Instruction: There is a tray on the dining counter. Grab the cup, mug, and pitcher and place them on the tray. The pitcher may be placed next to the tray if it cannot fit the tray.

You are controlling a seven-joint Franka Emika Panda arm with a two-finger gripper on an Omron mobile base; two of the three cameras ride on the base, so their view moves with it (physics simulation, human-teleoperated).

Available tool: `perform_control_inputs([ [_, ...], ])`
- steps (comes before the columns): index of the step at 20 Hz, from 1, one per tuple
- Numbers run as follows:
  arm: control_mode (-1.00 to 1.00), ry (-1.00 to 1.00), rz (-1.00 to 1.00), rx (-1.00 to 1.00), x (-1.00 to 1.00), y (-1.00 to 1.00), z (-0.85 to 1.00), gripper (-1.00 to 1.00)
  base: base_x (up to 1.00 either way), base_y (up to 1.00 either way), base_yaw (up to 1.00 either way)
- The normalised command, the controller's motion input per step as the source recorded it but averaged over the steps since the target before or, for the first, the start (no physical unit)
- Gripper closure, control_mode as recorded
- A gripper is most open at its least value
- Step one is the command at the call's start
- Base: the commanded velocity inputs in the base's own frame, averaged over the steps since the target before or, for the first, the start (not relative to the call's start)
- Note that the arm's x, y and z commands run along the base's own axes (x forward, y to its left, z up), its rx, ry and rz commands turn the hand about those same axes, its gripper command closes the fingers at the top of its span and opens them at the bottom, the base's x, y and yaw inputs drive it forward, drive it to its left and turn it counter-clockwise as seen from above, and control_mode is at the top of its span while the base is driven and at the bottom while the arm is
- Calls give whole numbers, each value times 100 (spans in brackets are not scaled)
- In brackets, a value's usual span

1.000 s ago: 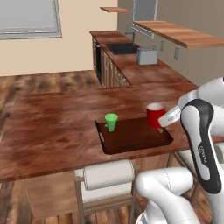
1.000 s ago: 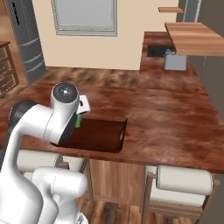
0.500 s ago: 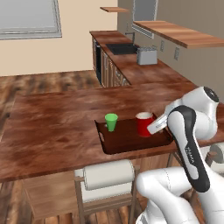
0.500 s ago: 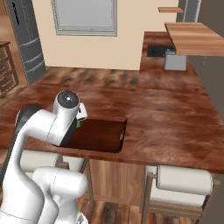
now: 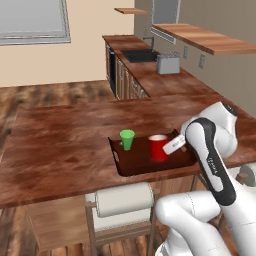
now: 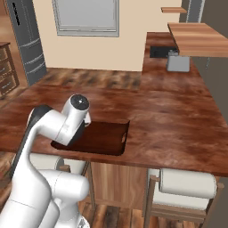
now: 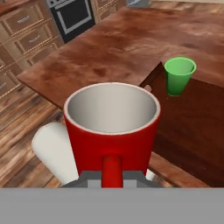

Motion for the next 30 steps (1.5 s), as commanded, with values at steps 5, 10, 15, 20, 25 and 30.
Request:
perform_control_inputs([
  [5, -100, 7, 6, 2, 21, 10, -28, 100, 0, 0, 0],
  [10, -100, 0, 3, 0, 29, 2, -33, 100, 0, 0, 0],
  [15, -100, 0, 1, 0, 30, 4, -41, 100, 0, 0, 0],
  [20, -100, 0, 0, 0, 44, 13, -34, 100, 0, 0, 0],
  [25, -100, 0, 0, 0, 39, 10, -25, 100, 0, 0, 0],
  [30, -100, 0, 0, 1, 32, 8, -21, 100, 0, 0, 0],
])
